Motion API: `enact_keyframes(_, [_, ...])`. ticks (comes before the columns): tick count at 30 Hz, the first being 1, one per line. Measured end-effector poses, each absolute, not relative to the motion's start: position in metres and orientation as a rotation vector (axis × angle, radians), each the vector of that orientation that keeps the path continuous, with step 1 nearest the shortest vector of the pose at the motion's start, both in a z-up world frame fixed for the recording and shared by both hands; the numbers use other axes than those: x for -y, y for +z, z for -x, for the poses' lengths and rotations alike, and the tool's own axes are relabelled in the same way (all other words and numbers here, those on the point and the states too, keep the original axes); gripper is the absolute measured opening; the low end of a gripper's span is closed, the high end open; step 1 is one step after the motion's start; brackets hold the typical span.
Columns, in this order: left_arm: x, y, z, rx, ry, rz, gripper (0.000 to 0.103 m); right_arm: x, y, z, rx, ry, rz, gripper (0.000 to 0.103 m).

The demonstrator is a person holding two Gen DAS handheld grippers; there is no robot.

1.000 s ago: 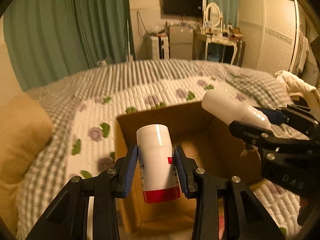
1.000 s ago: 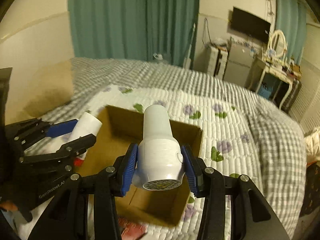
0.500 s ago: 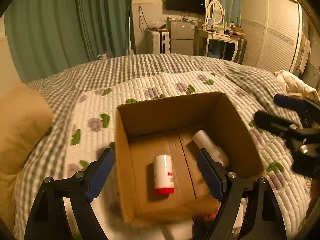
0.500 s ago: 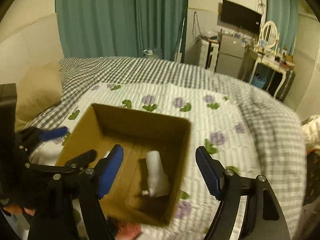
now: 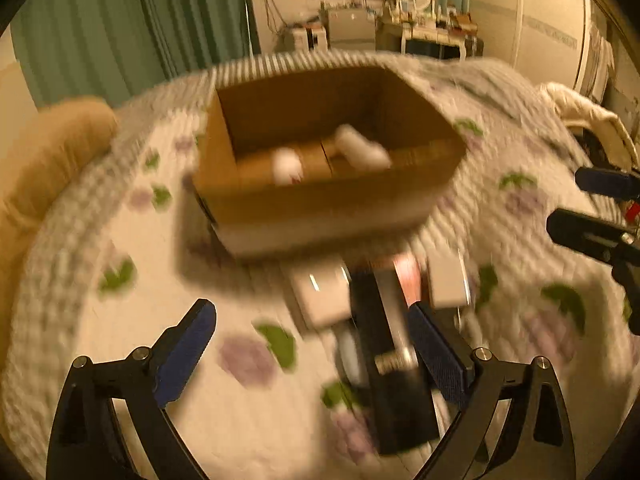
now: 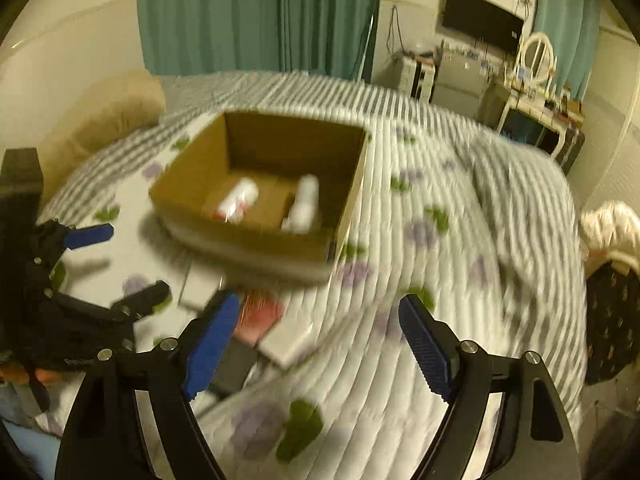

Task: Organize rigid objects
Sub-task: 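Grasp the black remote with left tool while right tool grasps the white charger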

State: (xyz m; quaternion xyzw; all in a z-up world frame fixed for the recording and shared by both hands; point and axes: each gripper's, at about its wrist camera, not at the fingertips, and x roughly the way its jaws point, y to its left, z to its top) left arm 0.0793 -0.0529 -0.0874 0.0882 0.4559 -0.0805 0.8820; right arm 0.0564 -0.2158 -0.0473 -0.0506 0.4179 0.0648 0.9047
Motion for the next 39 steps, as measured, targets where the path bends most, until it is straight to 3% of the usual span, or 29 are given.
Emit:
enact_keyframes(3, [0.060, -0.113, -0.072, -1.022, -0.188, -0.188, 0.088, 0.212, -0.065, -0.052, -0.894, 0.138, 0.094, 0.082])
enact_keyframes(7, [0.065, -0.125, -0.075, -1.044, -0.205, -0.168, 0.086, 0.208, -0.079, -0.053, -0.918, 0.132, 0.089, 0.082])
enact_keyframes(10, [0.074, -0.136, -0.082, -1.084, -0.225, -0.173, 0.079, 0.206, -0.083, -0.054, -0.928, 0.139, 0.079, 0.082])
enact_keyframes(12, [0.077, -0.139, -0.086, -1.098, -0.232, -0.163, 0.065, 0.206, -0.085, -0.055, -0.933, 0.133, 0.082, 0.082])
enact_keyframes(14, [0.078, -0.137, -0.086, -1.105, -0.254, -0.156, 0.060, 0.205, -0.086, -0.055, -0.934, 0.129, 0.091, 0.082])
enact_keyframes(16, [0.080, -0.131, -0.082, -1.082, -0.275, -0.170, 0.042, 0.202, -0.089, -0.056, -0.947, 0.137, 0.095, 0.082])
enact_keyframes(23, [0.047, -0.094, -0.066, -1.049, -0.311, -0.047, 0.017, 0.190, -0.099, -0.059, -0.996, 0.174, 0.103, 0.082])
enact_keyframes(29, [0.013, -0.064, -0.062, -0.987, -0.273, -0.045, 0.014, 0.168, -0.113, -0.076, -1.106, 0.252, 0.083, 0.082])
enact_keyframes(39, [0.007, -0.077, -0.075, -0.978, -0.278, -0.031, 0.014, 0.147, -0.157, -0.112, -1.309, 0.231, 0.041, 0.081])
